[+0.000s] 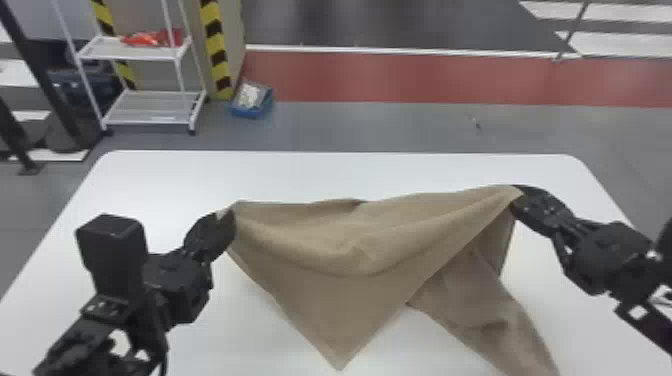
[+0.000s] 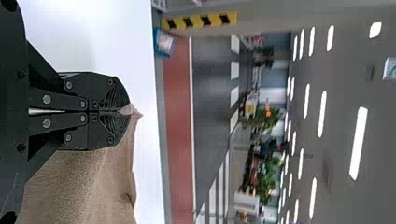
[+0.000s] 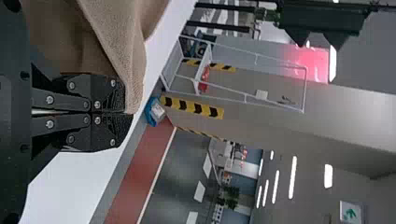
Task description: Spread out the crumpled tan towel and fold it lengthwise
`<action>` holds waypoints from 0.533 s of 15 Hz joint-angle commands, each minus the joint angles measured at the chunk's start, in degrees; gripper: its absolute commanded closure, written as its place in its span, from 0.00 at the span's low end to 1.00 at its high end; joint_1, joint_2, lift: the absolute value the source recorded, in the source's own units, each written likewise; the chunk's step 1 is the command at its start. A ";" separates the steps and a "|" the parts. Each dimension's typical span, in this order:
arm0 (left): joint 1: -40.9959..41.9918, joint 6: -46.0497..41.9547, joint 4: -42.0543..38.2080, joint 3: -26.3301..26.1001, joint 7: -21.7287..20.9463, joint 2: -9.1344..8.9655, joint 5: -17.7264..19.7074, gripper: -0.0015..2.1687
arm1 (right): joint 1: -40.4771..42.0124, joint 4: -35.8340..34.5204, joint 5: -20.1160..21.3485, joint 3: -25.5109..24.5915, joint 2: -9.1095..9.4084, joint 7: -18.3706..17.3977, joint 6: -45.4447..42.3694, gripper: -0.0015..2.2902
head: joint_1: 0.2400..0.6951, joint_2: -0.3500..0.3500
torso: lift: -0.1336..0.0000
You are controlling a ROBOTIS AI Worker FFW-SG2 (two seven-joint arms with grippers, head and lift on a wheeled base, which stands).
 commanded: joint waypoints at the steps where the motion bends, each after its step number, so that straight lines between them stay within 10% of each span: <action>1: 0.93 8.16 -4.92 1.50 -5.67 -0.16 0.98 0.99 | -1.05 -4.50 -3.33 -5.02 -0.41 0.07 2.71 0.86 | 1.00 0.34 | 0.07; 8: -2.85 12.21 -3.25 -0.79 -11.56 -1.40 0.80 0.99 | -3.42 -8.02 -7.20 -11.35 -2.43 -3.00 6.40 0.86 | 1.00 0.09 | 0.07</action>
